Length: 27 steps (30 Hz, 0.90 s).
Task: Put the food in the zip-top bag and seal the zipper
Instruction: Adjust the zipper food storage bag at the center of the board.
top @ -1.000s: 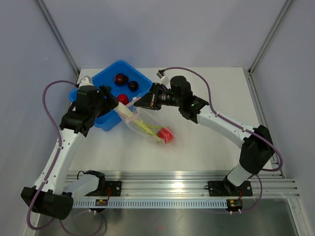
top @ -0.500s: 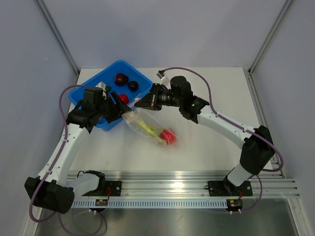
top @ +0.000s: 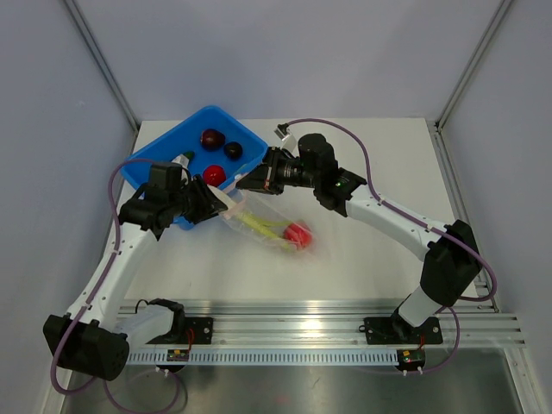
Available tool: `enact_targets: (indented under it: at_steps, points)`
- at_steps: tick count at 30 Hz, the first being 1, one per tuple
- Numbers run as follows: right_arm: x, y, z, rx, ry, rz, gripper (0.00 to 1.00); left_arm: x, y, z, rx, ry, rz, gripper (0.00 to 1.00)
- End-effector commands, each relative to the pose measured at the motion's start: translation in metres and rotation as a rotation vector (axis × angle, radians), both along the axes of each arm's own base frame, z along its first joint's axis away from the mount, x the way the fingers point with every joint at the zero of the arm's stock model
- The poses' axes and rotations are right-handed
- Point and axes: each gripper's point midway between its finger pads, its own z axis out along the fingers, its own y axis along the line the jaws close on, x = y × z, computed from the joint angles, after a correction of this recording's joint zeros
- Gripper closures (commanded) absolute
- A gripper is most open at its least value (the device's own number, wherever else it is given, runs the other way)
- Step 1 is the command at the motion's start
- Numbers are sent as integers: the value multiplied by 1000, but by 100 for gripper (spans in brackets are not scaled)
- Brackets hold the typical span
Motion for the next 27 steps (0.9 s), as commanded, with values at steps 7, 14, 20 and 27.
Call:
enact_targets:
  at_steps: [7,14,20,27]
  points:
    - [-5,-7,30,23,-113,-13,100,8,8,26,45,-103,-4,90]
    - [13,-20,45,-103,-202,-34,100,26,-8,111,4,-339,-108,100]
    - [14,-33,64,-149,-274,-63,100,16,-23,196,-40,-569,-242,100]
    - [11,-41,-13,-260,-158,-77,100,6,-36,114,-96,-432,-313,100]
